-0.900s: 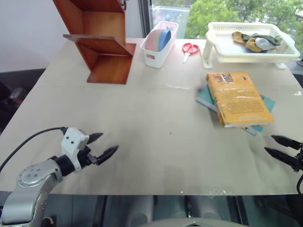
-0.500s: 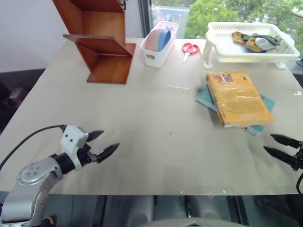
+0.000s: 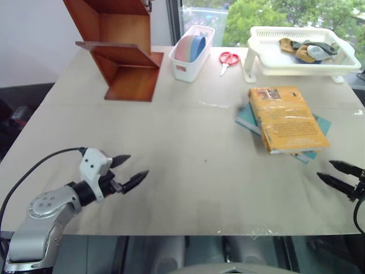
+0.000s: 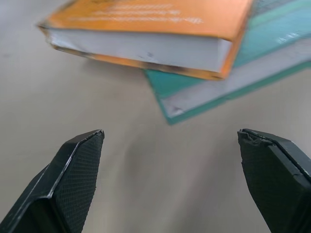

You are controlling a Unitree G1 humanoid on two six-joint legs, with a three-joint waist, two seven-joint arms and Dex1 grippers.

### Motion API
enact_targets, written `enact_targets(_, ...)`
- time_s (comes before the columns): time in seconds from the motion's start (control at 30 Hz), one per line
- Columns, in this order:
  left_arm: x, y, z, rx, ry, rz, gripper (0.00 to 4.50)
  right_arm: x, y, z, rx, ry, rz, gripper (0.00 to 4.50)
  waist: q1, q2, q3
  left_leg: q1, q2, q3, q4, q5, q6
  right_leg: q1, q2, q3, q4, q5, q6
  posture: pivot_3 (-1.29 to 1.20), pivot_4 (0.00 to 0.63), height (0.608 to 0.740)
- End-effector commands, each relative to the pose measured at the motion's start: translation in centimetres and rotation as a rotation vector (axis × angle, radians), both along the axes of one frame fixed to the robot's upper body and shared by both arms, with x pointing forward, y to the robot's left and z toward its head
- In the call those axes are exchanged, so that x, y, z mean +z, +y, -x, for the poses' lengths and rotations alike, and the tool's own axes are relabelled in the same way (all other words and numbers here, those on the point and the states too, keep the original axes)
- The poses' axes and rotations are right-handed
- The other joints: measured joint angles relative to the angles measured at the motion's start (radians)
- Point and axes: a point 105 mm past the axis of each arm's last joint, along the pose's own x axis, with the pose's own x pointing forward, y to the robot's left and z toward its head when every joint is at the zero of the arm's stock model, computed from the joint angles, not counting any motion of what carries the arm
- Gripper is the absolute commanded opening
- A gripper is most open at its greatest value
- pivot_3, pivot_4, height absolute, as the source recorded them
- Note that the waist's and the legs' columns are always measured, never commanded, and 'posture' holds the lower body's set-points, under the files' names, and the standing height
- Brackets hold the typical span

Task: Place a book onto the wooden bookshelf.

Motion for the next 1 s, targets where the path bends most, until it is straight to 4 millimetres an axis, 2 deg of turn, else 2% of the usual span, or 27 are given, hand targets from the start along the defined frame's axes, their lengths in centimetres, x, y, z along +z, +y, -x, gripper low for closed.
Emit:
enact_targets(0.03, 1.8, -1.2, 0.0, -0.062, -0.053, -0.018, 4.43, 1.0, -1.0, -1.0, -0.074, -0.060, 0.054, 4.50, -0.001, 0.000, 0.000, 0.000, 0.000, 0.000, 0.000, 0.000, 0.000, 0.000, 0.000, 0.000, 0.000, 0.000, 0.000, 0.00, 0.150, 0.740)
enact_targets(0.17, 3.0, -1.9, 0.4, -0.122, -0.057, -0.028, 4.43, 0.3, -2.3, -2.8, -0.244, -0.030, 0.165, 4.50, -0.003, 0.000, 0.000, 0.000, 0.000, 0.000, 0.000, 0.000, 0.000, 0.000, 0.000, 0.000, 0.000, 0.000, 0.000, 0.00, 0.150, 0.740)
enact_targets(0.27, 3.8, -2.1, 0.7, -0.170, -0.044, -0.051, 4.43, 2.3, -2.7, -4.3, -0.361, -0.109, 0.068, 4.50, -0.004, 0.001, 0.000, 0.000, 0.000, 0.000, 0.000, 0.000, 0.000, -0.001, 0.000, 0.000, 0.001, 0.000, 0.000, 0.00, 0.150, 0.740)
enact_targets(0.37, 5.0, -2.4, 0.7, -0.199, -0.050, -0.046, 4.43, 4.5, -4.1, -5.4, -0.495, -0.174, -0.039, 4.50, -0.005, 0.002, 0.001, 0.000, 0.000, 0.000, 0.000, 0.000, 0.000, -0.001, 0.000, 0.001, 0.001, 0.000, 0.000, 0.00, 0.150, 0.740)
enact_targets(0.4, 5.4, -2.5, 0.6, -0.206, -0.054, -0.046, 4.43, 5.0, -4.8, -5.7, -0.550, -0.184, -0.024, 4.50, -0.006, 0.003, 0.001, 0.000, 0.000, 0.000, 0.000, 0.000, 0.000, -0.001, 0.000, 0.001, 0.001, 0.000, 0.000, 0.00, 0.150, 0.740)
enact_targets(0.63, 6.3, -2.5, -0.4, -0.233, -0.065, -0.050, 4.43, 6.1, -6.9, -7.6, -0.691, -0.148, 0.027, 4.50, -0.004, 0.003, 0.001, -0.001, -0.001, 0.002, -0.001, 0.000, 0.000, -0.001, 0.001, 0.000, 0.001, 0.000, 0.000, 0.00, 0.150, 0.740)
enact_targets(0.7, 6.4, -2.6, -0.8, -0.238, -0.072, -0.053, 4.43, 6.3, -7.3, -8.5, -0.708, -0.153, 0.059, 4.50, -0.011, 0.003, 0.001, -0.001, 0.000, 0.004, -0.001, 0.000, 0.000, -0.002, 0.001, 0.000, 0.001, 0.000, 0.000, 0.00, 0.150, 0.740)
enact_targets(0.77, 6.8, -2.7, -1.0, -0.249, -0.087, -0.058, 4.43, 7.2, -7.8, -9.9, -0.761, -0.201, 0.001, 4.50, -0.019, 0.003, 0.002, -0.001, -0.001, 0.005, -0.001, 0.000, 0.000, -0.002, 0.000, 0.001, 0.001, 0.000, 0.000, 0.00, 0.150, 0.740)
enact_targets(0.83, 7.4, -3.0, -1.3, -0.261, -0.102, -0.052, 4.43, 7.5, -7.4, -11.1, -0.751, -0.205, -0.031, 4.50, -0.026, 0.003, 0.002, -0.001, -0.001, 0.006, -0.001, 0.000, 0.000, -0.002, 0.000, 0.001, 0.001, 0.000, 0.000, 0.00, 0.150, 0.740)
enact_targets(1.0, 9.1, -2.8, -0.7, -0.286, -0.139, -0.055, 4.43, 5.8, -4.3, -13.4, -0.605, -0.150, -0.008, 4.50, -0.029, 0.003, 0.002, 0.000, -0.001, 0.007, -0.002, 0.000, 0.000, -0.002, 0.002, 0.002, 0.000, 0.000, 0.000, 0.00, 0.150, 0.740)
